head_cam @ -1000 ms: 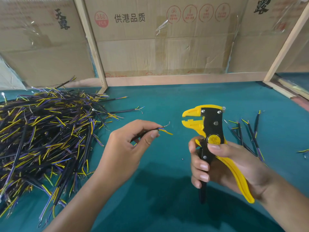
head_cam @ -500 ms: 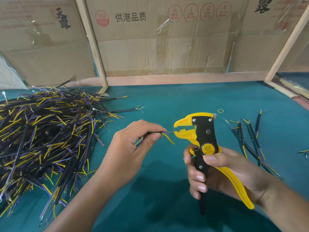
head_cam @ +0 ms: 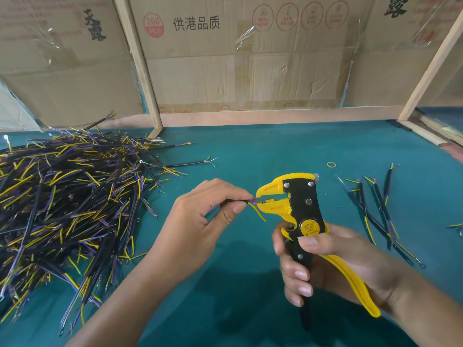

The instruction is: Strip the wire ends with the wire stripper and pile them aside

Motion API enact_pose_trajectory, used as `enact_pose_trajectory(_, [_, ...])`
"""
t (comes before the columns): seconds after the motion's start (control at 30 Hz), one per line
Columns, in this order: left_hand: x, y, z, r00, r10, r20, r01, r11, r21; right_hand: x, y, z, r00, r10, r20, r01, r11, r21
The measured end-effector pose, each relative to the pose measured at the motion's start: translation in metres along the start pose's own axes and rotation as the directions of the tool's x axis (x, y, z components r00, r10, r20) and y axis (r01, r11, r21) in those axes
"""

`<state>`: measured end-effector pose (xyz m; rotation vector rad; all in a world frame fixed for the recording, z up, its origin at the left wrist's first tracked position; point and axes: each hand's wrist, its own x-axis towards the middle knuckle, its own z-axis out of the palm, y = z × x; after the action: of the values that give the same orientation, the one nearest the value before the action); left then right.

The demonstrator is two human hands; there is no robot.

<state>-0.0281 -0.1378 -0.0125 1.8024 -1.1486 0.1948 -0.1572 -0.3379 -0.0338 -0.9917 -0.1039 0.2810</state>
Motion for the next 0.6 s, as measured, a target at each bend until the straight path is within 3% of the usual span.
enact_pose_trajectory(0.03, [0.0, 0.0, 0.0, 1.0, -0.005, -0.001, 0.005, 1.0, -0.012, -0.001, 0.0, -0.002, 0.999, -0.005, 0.054, 0.003, 1.0, 0.029])
enact_pose_trajectory(0.1, [-0.001, 0.001, 0.001, 1.0, -0.027, -0.001, 0.027, 0.999, -0.035, 0.003, -0.009, 0.004, 0.987, 0.133, 0.091, -0.13, 0.991, -0.042])
enact_pose_trajectory(0.3, [-0.004, -0.001, 0.004, 0.99, -0.142, -0.025, 0.135, 0.975, -0.178, 0.001, -0.005, 0.001, 0.991, 0.106, 0.084, -0.102, 0.993, -0.056])
enact_pose_trajectory(0.6, [-0.003, -0.001, 0.003, 0.996, -0.086, -0.022, 0.083, 0.99, -0.112, 0.001, -0.006, 0.005, 0.997, 0.08, -0.02, -0.081, 0.996, -0.047])
